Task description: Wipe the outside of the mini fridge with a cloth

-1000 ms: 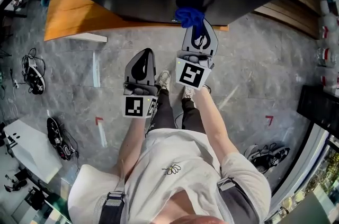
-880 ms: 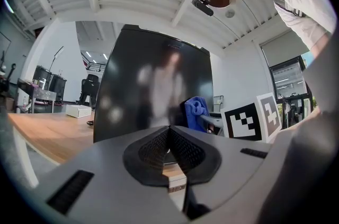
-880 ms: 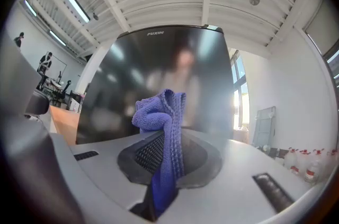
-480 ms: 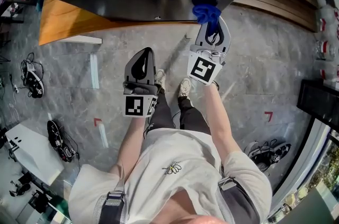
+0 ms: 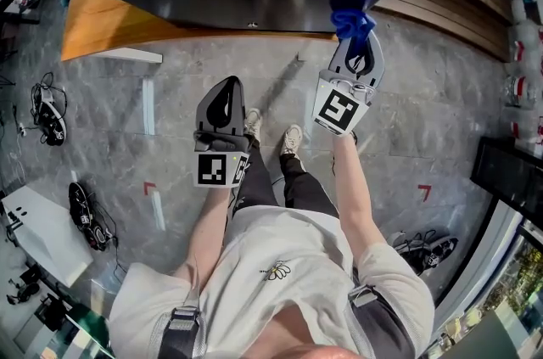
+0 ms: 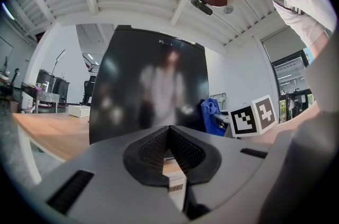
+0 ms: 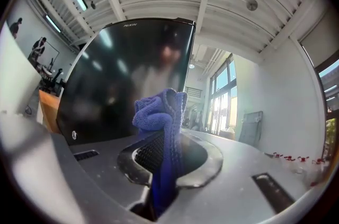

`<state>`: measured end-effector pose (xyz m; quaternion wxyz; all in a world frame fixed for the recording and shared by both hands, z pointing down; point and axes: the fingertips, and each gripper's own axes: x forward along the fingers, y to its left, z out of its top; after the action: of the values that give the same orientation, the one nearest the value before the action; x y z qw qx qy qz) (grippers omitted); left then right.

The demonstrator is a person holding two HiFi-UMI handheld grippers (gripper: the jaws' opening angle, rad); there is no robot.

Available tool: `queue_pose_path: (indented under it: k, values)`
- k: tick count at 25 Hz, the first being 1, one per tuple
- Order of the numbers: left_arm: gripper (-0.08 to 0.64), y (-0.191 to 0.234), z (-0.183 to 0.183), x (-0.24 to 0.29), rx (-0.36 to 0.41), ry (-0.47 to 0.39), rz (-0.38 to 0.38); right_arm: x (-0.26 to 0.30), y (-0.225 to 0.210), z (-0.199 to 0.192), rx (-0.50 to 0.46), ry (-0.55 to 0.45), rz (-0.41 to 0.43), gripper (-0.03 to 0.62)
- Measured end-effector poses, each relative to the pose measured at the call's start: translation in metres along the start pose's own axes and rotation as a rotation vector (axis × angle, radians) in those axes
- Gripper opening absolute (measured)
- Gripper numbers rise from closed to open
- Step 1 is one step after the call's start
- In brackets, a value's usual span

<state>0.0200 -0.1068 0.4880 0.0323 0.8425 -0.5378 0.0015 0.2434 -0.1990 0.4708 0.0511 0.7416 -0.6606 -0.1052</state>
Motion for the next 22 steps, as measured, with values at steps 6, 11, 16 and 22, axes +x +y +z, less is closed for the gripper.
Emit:
queue_pose_path:
  k: [6,11,16,22]
  values:
    - [0.005,0.002,0.001,-0.002,0.001,0.006,0.024,0.005,-0.007,-0.003,-0.016,0.020,0.004,0.063]
    - [0.005,-0.004,0.005,-0.008,0.006,0.004,0.010,0.006,-0.024,-0.008,0.002,0.045,-0.050,0.061]
    - [0.005,0.010,0.012,-0.015,0.011,-0.020,-0.018,-0.007,-0.022,0.003,0.017,0.049,-0.102,0.061]
    - [0.005,0.049,0.021,-0.022,0.018,-0.042,-0.038,-0.034,0.055,0.052,0.064,-0.031,0.010,0.061]
